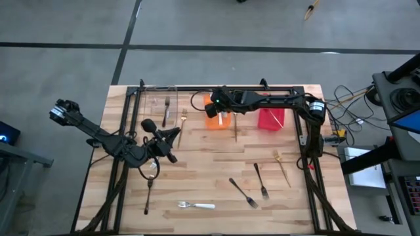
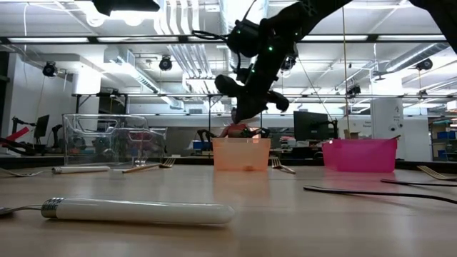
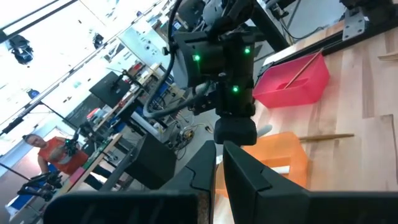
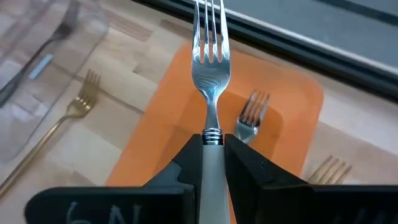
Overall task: Sort silverware by color (type)
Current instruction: Put the center white fork into the orange bin
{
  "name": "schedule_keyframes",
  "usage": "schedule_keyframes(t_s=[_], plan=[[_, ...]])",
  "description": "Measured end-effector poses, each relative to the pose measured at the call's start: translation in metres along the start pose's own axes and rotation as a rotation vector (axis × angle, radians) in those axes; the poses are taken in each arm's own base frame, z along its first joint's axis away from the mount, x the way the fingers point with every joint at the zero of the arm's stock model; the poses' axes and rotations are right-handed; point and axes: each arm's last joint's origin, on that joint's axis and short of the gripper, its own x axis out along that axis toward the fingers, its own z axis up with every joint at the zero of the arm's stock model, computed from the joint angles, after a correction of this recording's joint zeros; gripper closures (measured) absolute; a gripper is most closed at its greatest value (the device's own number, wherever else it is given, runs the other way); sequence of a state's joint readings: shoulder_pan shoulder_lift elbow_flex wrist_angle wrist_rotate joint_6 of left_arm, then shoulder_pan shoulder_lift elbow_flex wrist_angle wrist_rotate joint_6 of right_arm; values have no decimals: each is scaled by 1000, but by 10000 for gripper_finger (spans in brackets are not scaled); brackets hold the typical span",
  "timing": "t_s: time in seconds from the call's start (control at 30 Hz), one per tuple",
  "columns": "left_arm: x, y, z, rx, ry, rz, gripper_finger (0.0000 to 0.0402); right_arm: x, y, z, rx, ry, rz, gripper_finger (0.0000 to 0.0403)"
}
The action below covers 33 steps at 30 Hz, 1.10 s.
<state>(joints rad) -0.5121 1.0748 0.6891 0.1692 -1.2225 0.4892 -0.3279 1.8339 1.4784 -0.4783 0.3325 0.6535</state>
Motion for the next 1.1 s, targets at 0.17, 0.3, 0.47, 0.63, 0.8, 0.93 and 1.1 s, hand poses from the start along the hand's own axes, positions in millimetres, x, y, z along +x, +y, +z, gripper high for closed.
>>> schedule_keyframes(t_s=[0.17,0.3,0.47,0.63,0.8,0.93,1.1], plan=[[0,0,0,-3,0,2,388,4,-4,-7,88,18,-28,364],[0,0,0,-4,0,2,388,5,-4,-8,155,8,-33,364],[0,1,1,-5,-1,3,388,6,0,-5,187,-33,-4,364],[0,1,1,-5,-1,3,388,19,7,-12,188,-38,11,364],[0,1,1,-4,0,3,388,28,13,-20,174,-88,-34,364],[0,1,1,-4,0,3,388,29,16,-22,172,-121,-54,364],[0,1,1,-1,0,3,388,27,19,-25,186,-116,-49,364]])
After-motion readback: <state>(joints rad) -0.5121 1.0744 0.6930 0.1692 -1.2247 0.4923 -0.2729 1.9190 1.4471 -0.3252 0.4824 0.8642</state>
